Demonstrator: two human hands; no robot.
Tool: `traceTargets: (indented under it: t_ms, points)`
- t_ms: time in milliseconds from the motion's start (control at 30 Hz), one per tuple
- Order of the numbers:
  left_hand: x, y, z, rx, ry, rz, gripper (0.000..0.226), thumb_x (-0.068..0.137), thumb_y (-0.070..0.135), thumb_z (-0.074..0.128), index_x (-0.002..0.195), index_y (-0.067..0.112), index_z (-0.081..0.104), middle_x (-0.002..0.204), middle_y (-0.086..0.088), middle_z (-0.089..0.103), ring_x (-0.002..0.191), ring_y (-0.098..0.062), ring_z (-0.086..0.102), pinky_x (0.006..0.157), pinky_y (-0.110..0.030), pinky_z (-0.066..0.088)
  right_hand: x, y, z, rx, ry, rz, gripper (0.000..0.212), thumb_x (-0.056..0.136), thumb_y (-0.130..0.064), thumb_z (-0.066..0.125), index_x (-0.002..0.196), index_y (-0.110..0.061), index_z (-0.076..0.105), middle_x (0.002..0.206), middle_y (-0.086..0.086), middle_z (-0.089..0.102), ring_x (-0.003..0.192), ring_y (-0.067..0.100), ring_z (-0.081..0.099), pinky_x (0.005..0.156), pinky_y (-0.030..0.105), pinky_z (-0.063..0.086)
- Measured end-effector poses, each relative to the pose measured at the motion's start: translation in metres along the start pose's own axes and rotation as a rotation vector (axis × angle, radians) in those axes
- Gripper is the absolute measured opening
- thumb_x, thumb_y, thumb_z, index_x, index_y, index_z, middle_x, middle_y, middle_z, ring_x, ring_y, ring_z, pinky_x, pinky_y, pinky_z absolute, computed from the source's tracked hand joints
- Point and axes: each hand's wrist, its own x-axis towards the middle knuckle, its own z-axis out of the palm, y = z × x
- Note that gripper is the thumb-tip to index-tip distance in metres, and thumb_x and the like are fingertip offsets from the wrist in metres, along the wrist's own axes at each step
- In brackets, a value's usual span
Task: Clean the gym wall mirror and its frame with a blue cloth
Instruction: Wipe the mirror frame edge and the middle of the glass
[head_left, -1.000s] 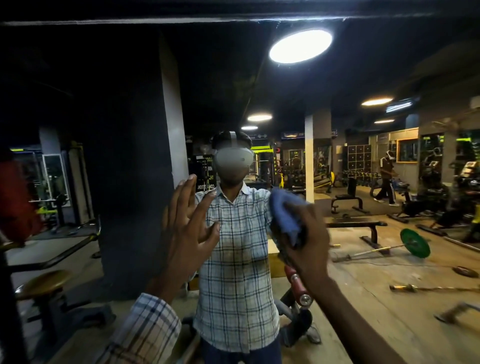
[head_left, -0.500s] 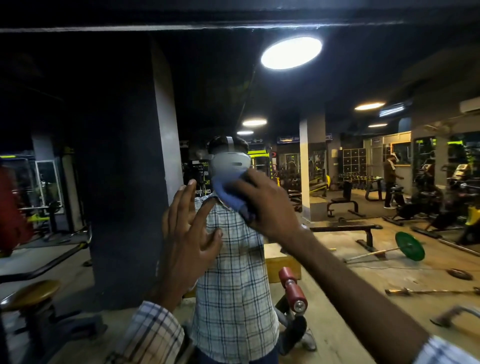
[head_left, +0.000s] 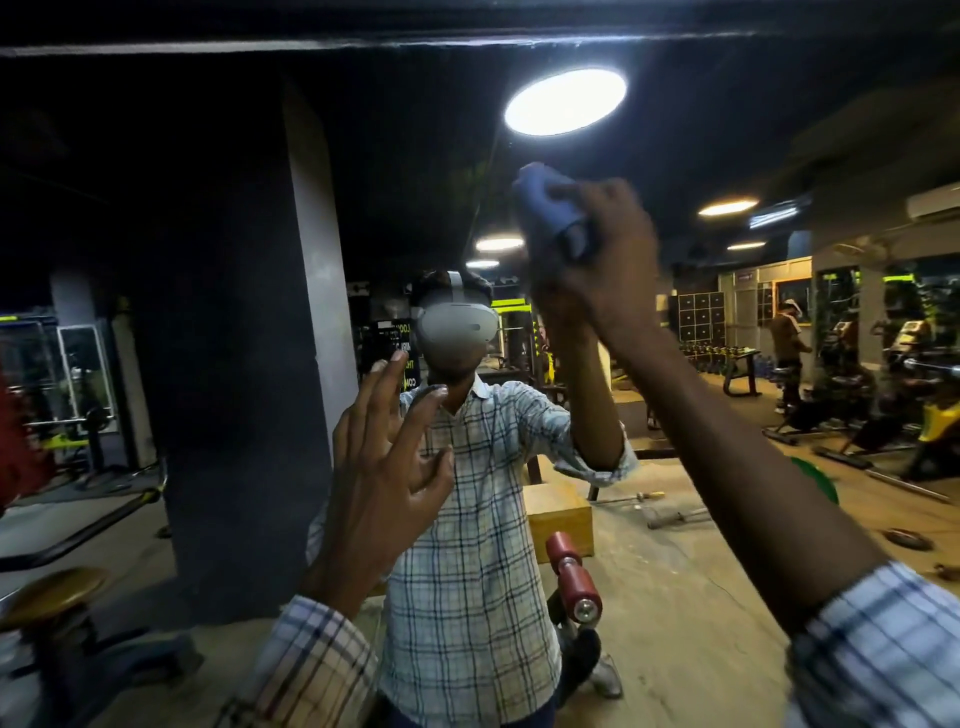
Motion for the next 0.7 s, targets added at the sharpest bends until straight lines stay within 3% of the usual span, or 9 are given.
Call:
traceTargets:
  t_ms: [67, 167, 233, 300, 400, 467, 567, 633, 700]
  points:
    - [0.001, 0.008, 0.006, -0.007, 0.002, -0.002, 0.065, 0.082, 0.025, 0.084, 0.143, 0.020, 0.060, 0.171, -0.004, 0.021, 0.159, -0.024, 0.015, 0.124, -0.035, 0.011, -0.008, 0.009, -0.006, 0.037, 0.090, 0.125, 0.047, 0.082, -0.011, 0.072, 0.129, -0.012, 0.066, 0.115, 0.012, 0.058, 0.100, 0.012, 0.050, 0.081, 0.011, 0.041]
    - [0.002, 0.016, 0.013, -0.008, 0.009, 0.000, 0.066, 0.081, 0.026, 0.084, 0.142, 0.022, 0.060, 0.171, -0.005, 0.022, 0.158, -0.024, 0.018, 0.122, -0.045, 0.020, -0.053, 0.015, -0.011, -0.023, -0.336, -0.279, 0.047, 0.084, -0.016, 0.075, 0.130, -0.013, 0.066, 0.117, 0.011, 0.058, 0.104, 0.023, 0.056, 0.082, 0.028, 0.048]
    - [0.002, 0.020, 0.018, -0.015, 0.028, 0.002, 0.067, 0.080, 0.024, 0.085, 0.142, 0.021, 0.060, 0.170, -0.005, 0.024, 0.158, -0.025, 0.019, 0.121, -0.045, 0.020, -0.074, 0.032, -0.026, -0.078, -0.529, -0.393, 0.052, 0.083, -0.018, 0.077, 0.133, -0.017, 0.064, 0.122, 0.007, 0.056, 0.108, 0.021, 0.056, 0.081, 0.032, 0.052]
    - [0.002, 0.024, 0.024, -0.011, 0.030, 0.000, 0.067, 0.079, 0.024, 0.086, 0.141, 0.019, 0.061, 0.170, -0.006, 0.025, 0.158, -0.026, 0.019, 0.121, -0.046, 0.019, -0.079, 0.053, -0.039, -0.024, -0.340, -0.197, 0.053, 0.082, -0.018, 0.077, 0.133, -0.014, 0.063, 0.125, 0.008, 0.056, 0.111, 0.016, 0.054, 0.087, 0.033, 0.055]
    - [0.001, 0.029, 0.030, -0.001, 0.039, -0.019, 0.067, 0.079, 0.024, 0.086, 0.141, 0.019, 0.061, 0.170, -0.008, 0.024, 0.158, -0.027, 0.018, 0.124, -0.036, 0.011, -0.094, 0.065, -0.044, 0.062, 0.039, 0.157, 0.049, 0.084, -0.015, 0.073, 0.131, -0.009, 0.062, 0.127, 0.012, 0.057, 0.115, 0.012, 0.052, 0.094, 0.018, 0.048]
    - [0.001, 0.032, 0.030, -0.003, 0.038, -0.030, 0.066, 0.082, 0.027, 0.082, 0.144, 0.019, 0.059, 0.171, -0.007, 0.021, 0.159, -0.025, 0.016, 0.124, -0.032, 0.007, -0.125, 0.055, -0.035, 0.060, -0.130, 0.094, 0.050, 0.083, -0.013, 0.077, 0.132, -0.012, 0.063, 0.129, 0.011, 0.057, 0.116, 0.019, 0.055, 0.095, 0.024, 0.050]
    - [-0.001, 0.035, 0.030, -0.004, 0.043, -0.022, 0.066, 0.083, 0.031, 0.075, 0.146, 0.019, 0.057, 0.172, -0.006, 0.019, 0.159, -0.024, 0.014, 0.124, -0.031, 0.007, -0.166, 0.049, -0.036, -0.004, -0.603, -0.326, 0.055, 0.080, -0.021, 0.080, 0.132, -0.023, 0.063, 0.123, 0.005, 0.058, 0.114, 0.023, 0.056, 0.095, 0.040, 0.052]
    - [0.000, 0.037, 0.030, 0.002, 0.040, -0.025, 0.067, 0.083, 0.031, 0.074, 0.146, 0.019, 0.057, 0.172, -0.007, 0.018, 0.159, -0.025, 0.014, 0.125, -0.027, 0.002, -0.168, 0.062, -0.042, -0.038, -0.582, -0.350, 0.059, 0.076, -0.020, 0.083, 0.131, -0.025, 0.062, 0.120, 0.003, 0.058, 0.113, 0.022, 0.057, 0.092, 0.041, 0.053]
    - [0.000, 0.040, 0.030, 0.005, 0.031, -0.032, 0.067, 0.083, 0.033, 0.075, 0.146, 0.020, 0.057, 0.172, -0.007, 0.017, 0.159, -0.024, 0.013, 0.125, -0.026, 0.001, -0.166, 0.069, -0.045, 0.028, -0.321, -0.066, 0.060, 0.074, -0.014, 0.083, 0.130, -0.023, 0.063, 0.123, 0.003, 0.057, 0.112, 0.018, 0.056, 0.087, 0.033, 0.054]
